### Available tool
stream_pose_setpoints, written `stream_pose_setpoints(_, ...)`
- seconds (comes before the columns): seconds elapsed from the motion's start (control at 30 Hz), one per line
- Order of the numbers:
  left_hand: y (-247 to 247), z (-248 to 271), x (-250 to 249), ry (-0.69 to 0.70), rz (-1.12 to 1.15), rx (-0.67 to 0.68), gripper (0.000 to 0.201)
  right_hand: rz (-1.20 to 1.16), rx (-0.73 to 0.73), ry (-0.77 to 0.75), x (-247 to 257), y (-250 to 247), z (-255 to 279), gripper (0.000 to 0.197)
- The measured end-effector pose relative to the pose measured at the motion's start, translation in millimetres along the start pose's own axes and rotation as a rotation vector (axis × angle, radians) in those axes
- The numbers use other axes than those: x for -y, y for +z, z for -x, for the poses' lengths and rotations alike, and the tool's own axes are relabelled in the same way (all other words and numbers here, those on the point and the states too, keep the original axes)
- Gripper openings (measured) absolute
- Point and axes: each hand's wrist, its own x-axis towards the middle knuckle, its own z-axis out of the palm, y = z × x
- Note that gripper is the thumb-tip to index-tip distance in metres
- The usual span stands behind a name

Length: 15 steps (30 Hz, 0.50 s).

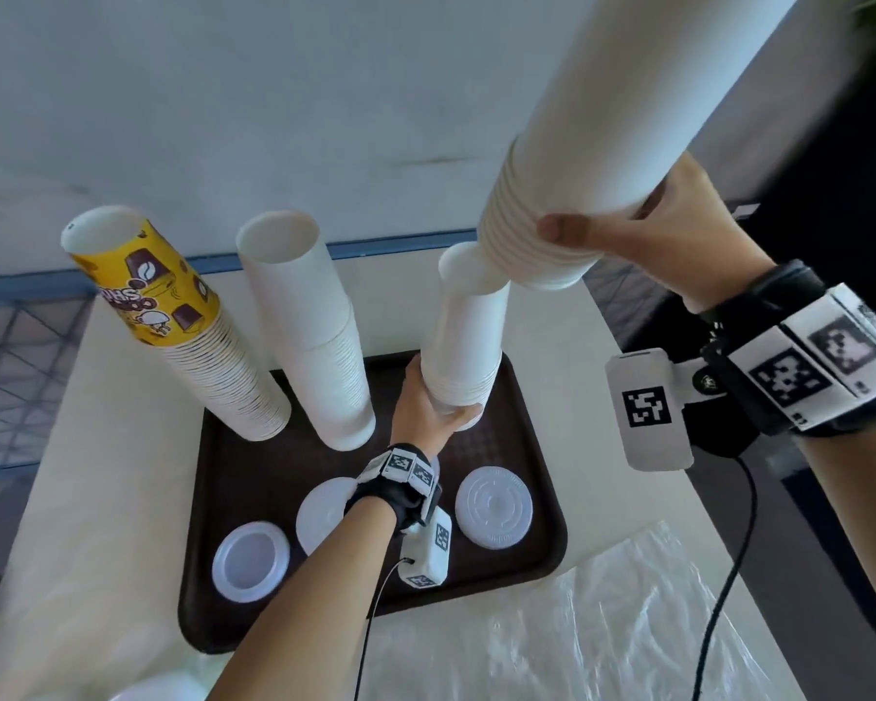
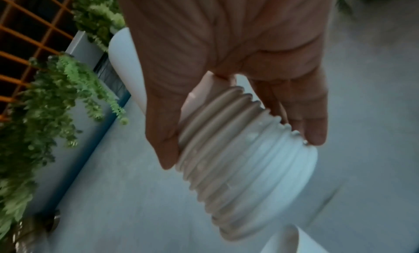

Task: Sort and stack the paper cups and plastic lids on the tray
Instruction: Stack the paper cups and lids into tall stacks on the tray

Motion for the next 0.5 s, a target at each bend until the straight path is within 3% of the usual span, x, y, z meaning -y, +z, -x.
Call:
stream_pose_setpoints(0.33,-1,-1,4,-0.005,-0.031,0.009,0.095,0.113,0.076,0.119,-29,53,-6,0.109)
stream_pose_setpoints(0.5,-4,6,4,-0.017,-0.048,0.031,0.097,0.163,0.117,0.230,-60,79,8,0.099)
